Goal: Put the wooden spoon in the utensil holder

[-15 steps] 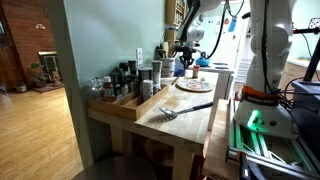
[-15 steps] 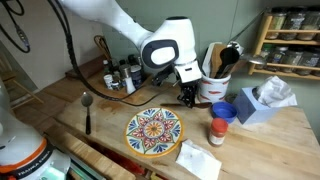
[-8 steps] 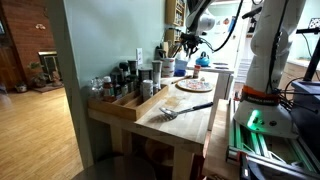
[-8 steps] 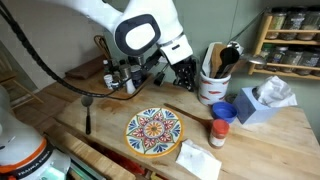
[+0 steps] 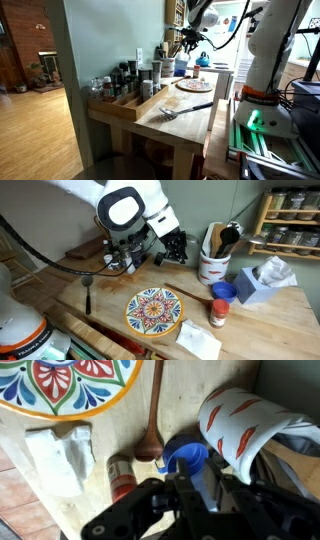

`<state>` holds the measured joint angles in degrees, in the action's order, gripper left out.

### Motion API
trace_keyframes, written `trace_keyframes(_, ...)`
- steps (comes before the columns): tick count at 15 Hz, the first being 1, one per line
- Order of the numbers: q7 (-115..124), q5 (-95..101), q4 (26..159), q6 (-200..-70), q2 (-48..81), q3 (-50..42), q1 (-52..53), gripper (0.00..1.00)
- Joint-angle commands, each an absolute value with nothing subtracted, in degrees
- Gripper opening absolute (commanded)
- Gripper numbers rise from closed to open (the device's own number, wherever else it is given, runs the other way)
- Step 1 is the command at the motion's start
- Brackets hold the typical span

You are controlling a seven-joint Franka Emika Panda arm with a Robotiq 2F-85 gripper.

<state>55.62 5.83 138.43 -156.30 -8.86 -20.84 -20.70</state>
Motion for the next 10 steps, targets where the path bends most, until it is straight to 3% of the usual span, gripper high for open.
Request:
trace_keyframes(1, 53.93, 3.24, 138.68, -155.71, -6.34, -18.47, -21.07, 0.06)
trace_keyframes(3, 54.73, 3.26, 137.08, -156.32, -2.76, -17.71, -20.92, 0.5)
trace_keyframes(5, 54.89, 2.79, 135.32, -156.02, 0.76, -17.6, -20.58, 0.54)
trace_keyframes(10, 53.76, -0.38, 129.92, -155.16, 9.73, -18.85, -19.84, 0.9)
